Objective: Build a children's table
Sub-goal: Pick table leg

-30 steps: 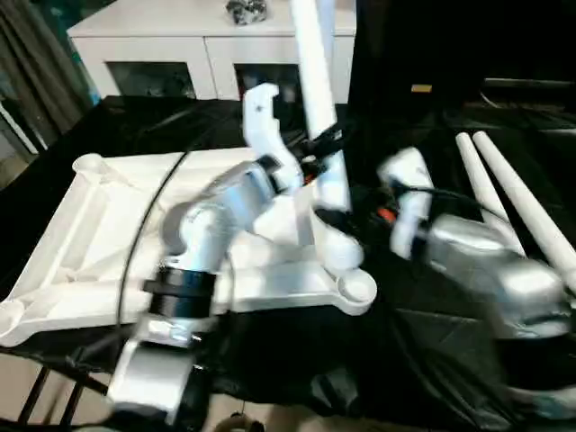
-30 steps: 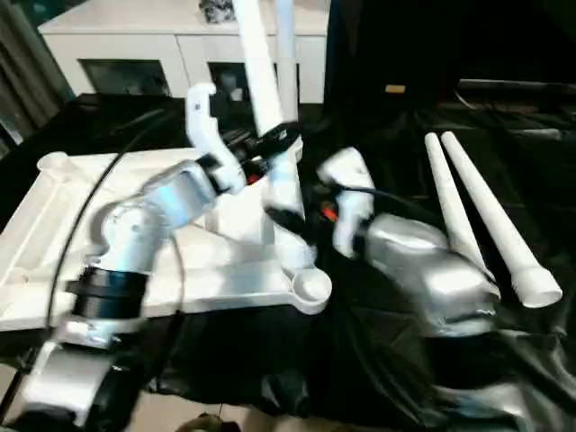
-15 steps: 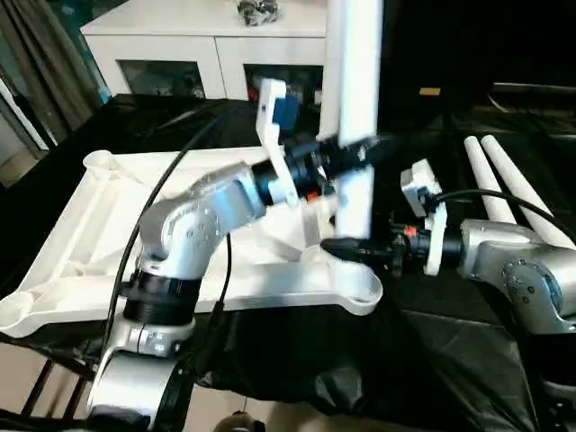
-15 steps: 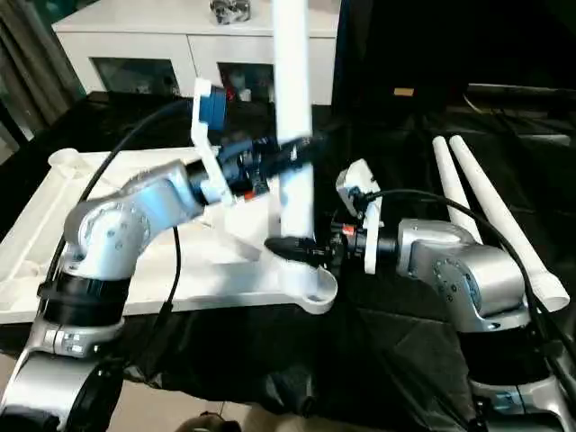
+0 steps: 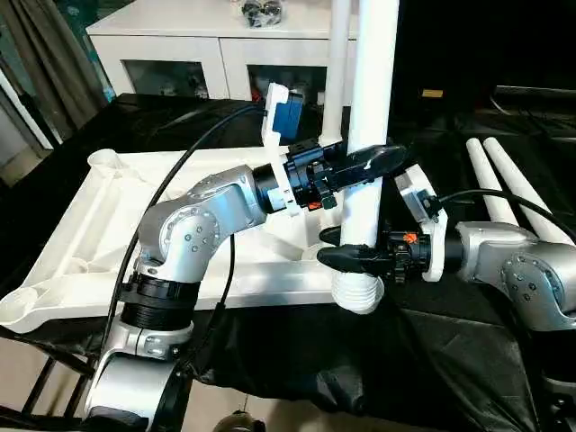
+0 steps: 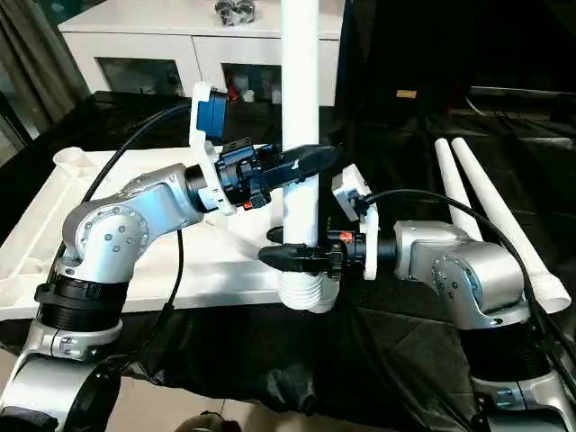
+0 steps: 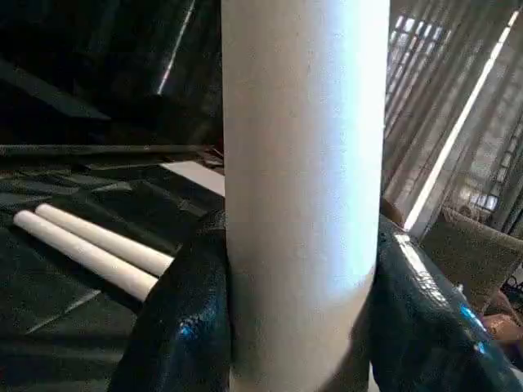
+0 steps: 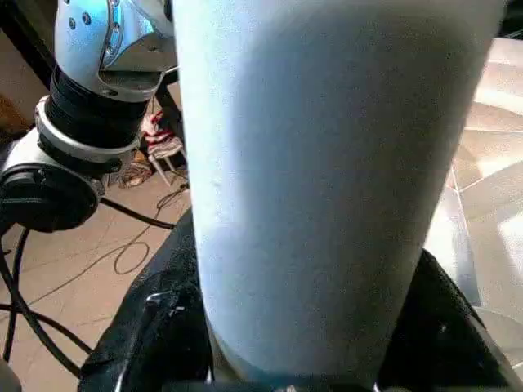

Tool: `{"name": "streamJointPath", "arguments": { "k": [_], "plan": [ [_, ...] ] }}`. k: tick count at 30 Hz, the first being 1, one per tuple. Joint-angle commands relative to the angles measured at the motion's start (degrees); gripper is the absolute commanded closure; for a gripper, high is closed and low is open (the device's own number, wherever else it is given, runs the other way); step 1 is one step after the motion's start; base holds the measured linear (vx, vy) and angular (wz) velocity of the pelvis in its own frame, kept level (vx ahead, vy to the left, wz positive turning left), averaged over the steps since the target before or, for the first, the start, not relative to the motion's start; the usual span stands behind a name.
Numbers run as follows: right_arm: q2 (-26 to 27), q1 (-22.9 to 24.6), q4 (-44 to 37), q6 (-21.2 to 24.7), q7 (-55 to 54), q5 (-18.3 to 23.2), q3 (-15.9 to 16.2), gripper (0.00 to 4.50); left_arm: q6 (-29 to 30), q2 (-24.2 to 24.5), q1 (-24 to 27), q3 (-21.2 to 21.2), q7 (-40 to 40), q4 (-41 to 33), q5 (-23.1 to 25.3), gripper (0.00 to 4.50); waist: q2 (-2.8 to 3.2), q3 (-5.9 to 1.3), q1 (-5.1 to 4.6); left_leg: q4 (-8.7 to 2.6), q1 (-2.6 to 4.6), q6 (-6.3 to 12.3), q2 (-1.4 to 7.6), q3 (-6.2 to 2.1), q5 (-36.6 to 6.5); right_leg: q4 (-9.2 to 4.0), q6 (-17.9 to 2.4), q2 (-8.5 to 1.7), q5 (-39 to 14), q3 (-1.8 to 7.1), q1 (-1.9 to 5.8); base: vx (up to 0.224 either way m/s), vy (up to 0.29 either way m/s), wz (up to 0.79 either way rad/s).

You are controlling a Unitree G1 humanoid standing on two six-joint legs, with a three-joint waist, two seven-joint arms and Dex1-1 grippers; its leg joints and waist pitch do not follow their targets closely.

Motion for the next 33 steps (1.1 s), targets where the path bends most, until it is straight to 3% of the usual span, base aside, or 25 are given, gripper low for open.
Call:
{"name": "streamJointPath", "arguments": {
  "k": [1,4,7,8,11,13,19,21,22,25,27,29,31,33],
  "plan": [
    [0.38,0.30,-0.99,0.41,-0.79,0.43,-0.01,2.55,-0.35,0.08,0.24,0.27,-0.89,-1.23,-0.45,2.67,-1.69,-4.06,0.18,-3.55,0.99,2.51,2.44,-0.82,-5.92,-4.36,-11.10,-3.57,-11.35,2.36,3.03,0.000,0.000,0.00],
    [1.11,0.47,-1.33,0.08,-2.20,0.27,-0.37,2.57,-0.38,-0.38,0.40,0.83,-0.05,-1.22,-0.61,2.67,-1.58,-3.99,0.12,-3.64,0.94,2.37,2.42,-0.85,-6.30,-4.44,-11.06,-3.55,-11.79,2.31,3.00,0.000,0.000,0.00],
    [2.44,0.65,-1.61,-0.69,-5.21,-0.71,-0.90,2.57,-1.37,-1.86,0.22,2.31,3.84,-0.55,0.18,1.97,-1.62,-3.98,-0.01,-3.64,0.95,2.05,2.42,-0.82,-6.61,-4.50,-11.21,-3.55,-11.81,2.32,2.93,0.000,0.000,0.00],
    [3.50,0.60,-1.67,-1.60,-7.64,-1.84,-1.10,2.57,-2.42,-2.30,0.24,2.43,5.78,-0.33,1.59,1.95,-1.29,-4.06,0.15,-3.65,1.08,1.91,2.47,-0.93,-6.76,-4.47,-11.11,-3.60,-12.04,2.29,2.93,0.000,0.000,0.00],
    [5.95,0.23,-1.72,-3.28,-13.23,-4.27,-1.72,2.58,-4.28,-3.68,0.22,2.44,12.29,-0.07,5.69,1.81,-1.39,-4.02,-0.07,-3.78,0.97,1.05,2.49,-0.96,-7.02,-4.55,-10.16,-3.52,-11.80,2.34,2.95,0.000,0.000,0.00],
    [8.05,-0.08,-2.27,-3.82,-17.84,-5.91,-2.06,2.58,-3.94,-5.04,-0.01,2.25,19.79,0.53,9.64,1.81,-1.30,-4.01,-0.18,-3.85,1.08,0.48,2.48,-1.01,-7.24,-4.65,-9.65,-3.41,-11.95,2.31,2.90,0.000,0.000,0.00],
    [13.23,-0.36,-4.73,-1.91,-27.14,-6.55,-3.55,2.58,-3.57,-10.56,-0.03,4.39,34.96,1.28,14.18,1.81,-1.39,-4.04,-0.17,-3.83,0.83,0.60,2.29,-1.03,-6.99,-4.80,-8.93,-3.34,-11.49,2.28,3.02,0.000,0.000,0.00],
    [14.06,-0.18,-5.37,-1.91,-28.42,-6.88,-3.48,2.58,-4.77,-11.62,-0.08,4.70,36.74,1.46,14.91,2.11,-1.44,-4.02,-0.18,-3.84,0.78,0.78,2.26,-1.03,-7.12,-4.96,-8.45,-3.34,-11.99,2.26,2.95,0.000,0.000,0.00],
    [15.42,0.29,-6.57,-1.77,-30.42,-7.20,-3.19,2.58,-6.54,-13.37,-0.10,5.02,39.24,1.44,16.02,2.18,-1.13,-4.06,-0.09,-3.86,0.84,0.63,2.29,-1.10,-7.07,-4.90,-8.35,-3.41,-12.09,2.26,2.94,0.000,0.000,0.00],
    [16.39,0.68,-7.48,-1.70,-31.94,-7.48,-2.95,2.59,-7.37,-14.08,-0.17,4.59,39.83,1.34,16.67,2.44,-1.22,-3.99,-0.16,-4.03,0.80,0.33,2.27,-1.11,-7.95,-5.05,-7.86,-3.30,-12.20,2.25,2.86,0.000,0.000,0.00],
    [16.45,0.71,-7.88,-1.70,-32.76,-7.60,-2.68,2.59,-7.90,-14.30,-0.23,4.45,39.35,1.31,16.51,2.55,-0.47,-3.93,-0.22,-4.13,0.90,-0.09,2.29,-1.23,-8.97,-5.15,-7.24,-3.31,-13.07,2.28,2.73,0.000,0.000,0.00],
    [16.31,0.65,-8.02,-1.48,-33.12,-7.52,-2.58,2.59,-8.13,-14.30,-0.29,4.45,38.91,1.33,16.31,2.58,-0.82,-3.99,-0.32,-4.20,0.90,-0.29,2.31,-1.26,-9.31,-5.21,-7.02,-3.27,-12.87,2.25,2.85,0.000,0.000,0.00],
    [15.83,0.69,-8.17,-0.95,-32.65,-6.82,-3.00,2.59,-8.91,-13.45,-0.08,3.77,34.87,1.02,15.32,2.64,-0.57,-3.98,-0.36,-4.27,0.90,-0.34,2.34,-1.28,-9.31,-5.28,-7.06,-3.23,-12.25,2.21,2.80,0.000,0.000,0.00],
    [14.95,0.71,-7.77,0.70,-31.44,-5.54,-3.93,2.03,-9.59,-12.66,0.28,3.47,31.52,0.50,13.98,2.64,-0.44,-3.97,-0.44,-4.32,0.89,-0.27,2.27,-1.23,-9.30,-5.32,-7.19,-3.20,-11.53,2.22,2.83,0.000,0.000,0.00]
  ]
}}
